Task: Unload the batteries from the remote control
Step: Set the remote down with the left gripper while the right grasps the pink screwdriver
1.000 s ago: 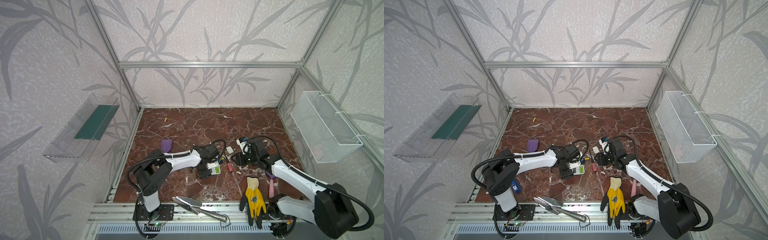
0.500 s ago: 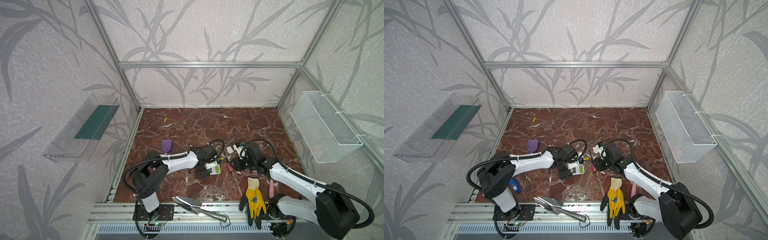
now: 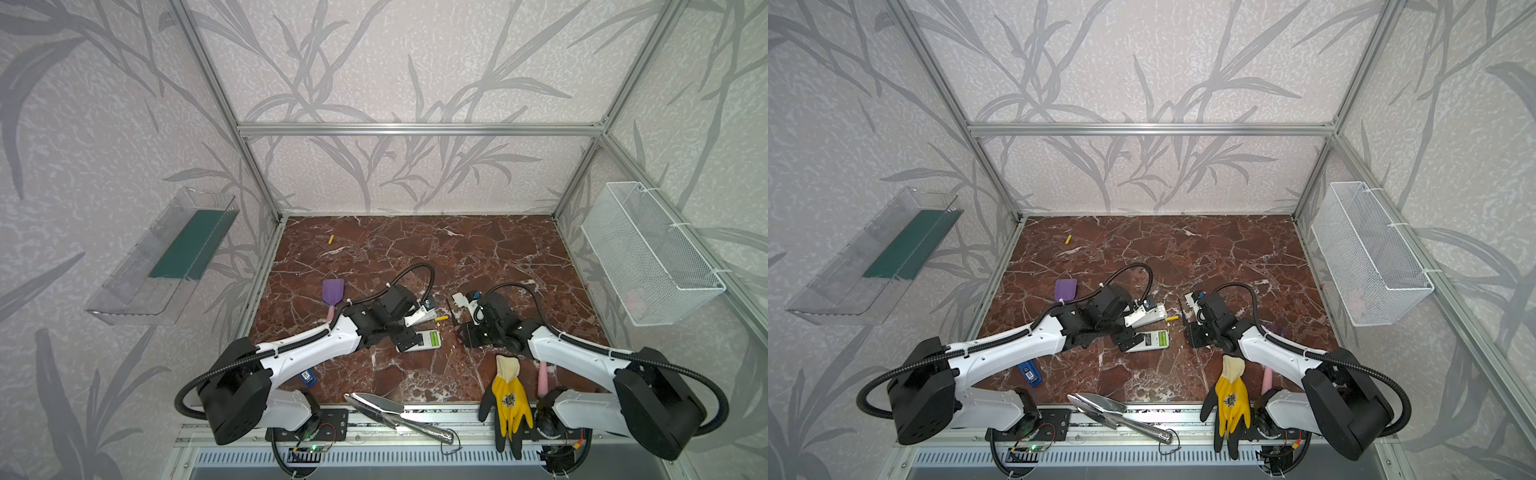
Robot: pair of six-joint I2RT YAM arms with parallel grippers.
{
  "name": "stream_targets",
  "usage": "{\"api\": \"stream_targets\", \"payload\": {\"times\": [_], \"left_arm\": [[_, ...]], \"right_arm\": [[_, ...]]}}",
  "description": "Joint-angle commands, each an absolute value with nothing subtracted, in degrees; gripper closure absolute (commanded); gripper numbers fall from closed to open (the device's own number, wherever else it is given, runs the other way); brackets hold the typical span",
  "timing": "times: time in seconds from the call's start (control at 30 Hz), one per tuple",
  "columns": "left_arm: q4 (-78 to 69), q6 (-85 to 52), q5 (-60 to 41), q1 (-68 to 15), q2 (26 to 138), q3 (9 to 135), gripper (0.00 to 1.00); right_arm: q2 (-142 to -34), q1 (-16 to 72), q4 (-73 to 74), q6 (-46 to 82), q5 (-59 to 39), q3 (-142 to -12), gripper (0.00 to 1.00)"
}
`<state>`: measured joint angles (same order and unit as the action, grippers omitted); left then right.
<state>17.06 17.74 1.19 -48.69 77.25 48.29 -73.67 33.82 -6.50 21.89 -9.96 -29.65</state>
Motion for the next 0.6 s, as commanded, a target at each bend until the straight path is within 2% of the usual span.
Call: {"api": "stream_targets", "payload": {"times": [0.0, 0.2, 0.57], "left_arm": [[13.04, 14.00, 3.87, -48.10, 76.36, 47.55, 0.01], [11.01, 9.65, 4.58, -46.24, 76.27, 47.89, 0.01], [5.29, 3.87, 2.19, -42.19, 73.15, 45.33, 0.00]], "right_arm": [[-75.91, 34.24, -3.72, 23.11, -9.10, -29.08, 0.58], [-79.20, 34.28, -2.35, 23.86, -8.79, -29.53, 0.62], [-81.33, 34.38, -2.62, 24.52, -8.37, -30.14, 0.89]]}}
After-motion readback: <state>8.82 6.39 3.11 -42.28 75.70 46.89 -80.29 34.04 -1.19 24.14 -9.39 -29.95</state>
